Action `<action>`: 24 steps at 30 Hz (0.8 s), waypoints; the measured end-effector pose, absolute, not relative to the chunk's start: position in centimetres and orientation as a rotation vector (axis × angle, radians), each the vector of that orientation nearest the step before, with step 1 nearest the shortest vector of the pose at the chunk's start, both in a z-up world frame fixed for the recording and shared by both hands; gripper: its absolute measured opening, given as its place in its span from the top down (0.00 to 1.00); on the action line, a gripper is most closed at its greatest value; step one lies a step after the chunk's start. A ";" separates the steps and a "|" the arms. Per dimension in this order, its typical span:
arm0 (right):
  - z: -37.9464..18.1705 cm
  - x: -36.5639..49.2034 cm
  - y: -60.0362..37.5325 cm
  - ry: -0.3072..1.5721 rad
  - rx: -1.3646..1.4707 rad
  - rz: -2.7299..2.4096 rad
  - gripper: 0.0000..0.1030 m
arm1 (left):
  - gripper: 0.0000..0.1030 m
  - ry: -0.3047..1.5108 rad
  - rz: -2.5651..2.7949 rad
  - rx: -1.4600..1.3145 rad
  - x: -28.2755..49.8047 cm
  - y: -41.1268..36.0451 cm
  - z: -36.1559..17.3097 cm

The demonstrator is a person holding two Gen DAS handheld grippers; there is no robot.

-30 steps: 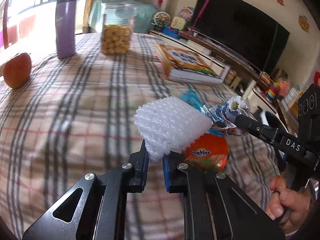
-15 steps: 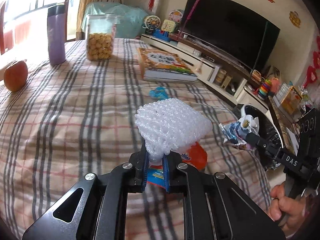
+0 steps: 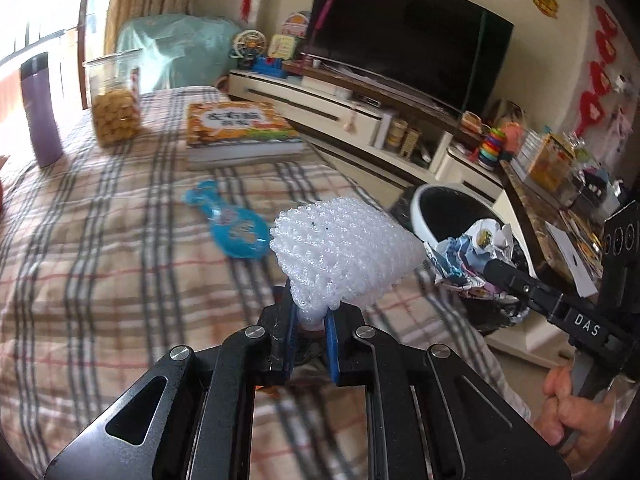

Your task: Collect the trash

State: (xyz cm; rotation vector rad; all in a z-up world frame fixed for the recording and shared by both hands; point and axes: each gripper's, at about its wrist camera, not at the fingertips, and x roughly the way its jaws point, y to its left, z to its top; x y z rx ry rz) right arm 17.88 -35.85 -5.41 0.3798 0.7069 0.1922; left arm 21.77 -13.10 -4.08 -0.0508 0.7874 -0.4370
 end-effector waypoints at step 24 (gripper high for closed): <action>-5.1 14.4 -43.0 0.667 0.426 0.059 0.80 | 0.89 0.803 -0.571 0.031 19.8 -21.6 -3.9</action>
